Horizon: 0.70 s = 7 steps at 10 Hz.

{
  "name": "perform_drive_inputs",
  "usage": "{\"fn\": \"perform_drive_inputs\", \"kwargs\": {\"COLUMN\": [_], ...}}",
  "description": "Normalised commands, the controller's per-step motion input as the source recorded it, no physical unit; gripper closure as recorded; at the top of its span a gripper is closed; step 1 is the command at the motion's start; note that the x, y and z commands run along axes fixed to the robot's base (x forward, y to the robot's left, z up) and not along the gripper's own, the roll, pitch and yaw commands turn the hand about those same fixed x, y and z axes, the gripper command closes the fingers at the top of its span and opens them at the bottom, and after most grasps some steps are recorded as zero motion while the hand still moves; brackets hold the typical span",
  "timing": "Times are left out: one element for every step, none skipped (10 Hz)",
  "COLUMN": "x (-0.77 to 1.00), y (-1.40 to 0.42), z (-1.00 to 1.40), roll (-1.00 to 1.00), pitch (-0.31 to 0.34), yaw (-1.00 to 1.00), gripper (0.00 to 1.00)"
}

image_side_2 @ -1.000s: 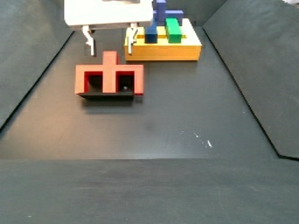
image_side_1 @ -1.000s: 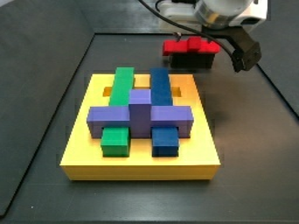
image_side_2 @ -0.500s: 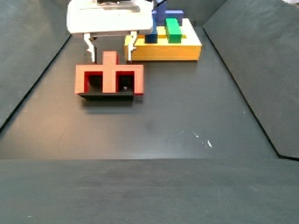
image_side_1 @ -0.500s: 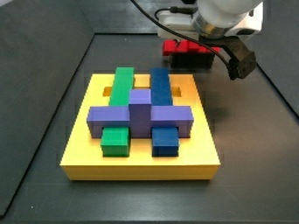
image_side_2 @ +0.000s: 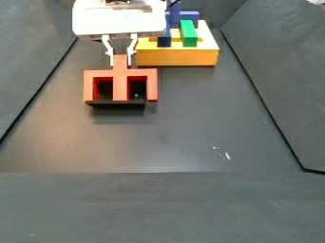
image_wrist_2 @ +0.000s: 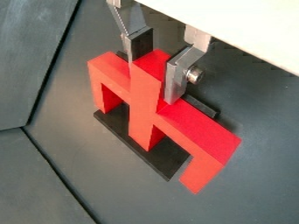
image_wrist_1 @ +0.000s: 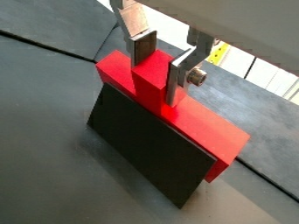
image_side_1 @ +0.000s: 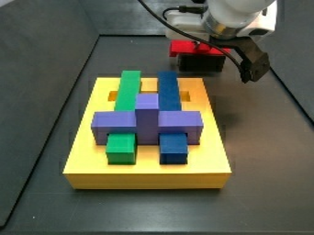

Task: Pick up the red object. Move up. Place the red object on the fixture. Regrasp the red object. Move to above the board. Insert the red object.
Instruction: Regrasp the red object.

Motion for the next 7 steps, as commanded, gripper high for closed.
{"fn": "perform_drive_inputs", "kwargs": {"x": [0.0, 0.0, 0.0, 0.0, 0.0, 0.0, 0.0], "y": [0.0, 0.0, 0.0, 0.0, 0.0, 0.0, 0.0], "z": [0.0, 0.0, 0.0, 0.0, 0.0, 0.0, 0.0], "roll": [0.0, 0.0, 0.0, 0.0, 0.0, 0.0, 0.0], "pitch": [0.0, 0.0, 0.0, 0.0, 0.0, 0.0, 0.0], "yaw": [0.0, 0.0, 0.0, 0.0, 0.0, 0.0, 0.0], "gripper": [1.0, 1.0, 1.0, 1.0, 1.0, 1.0, 1.0]}}
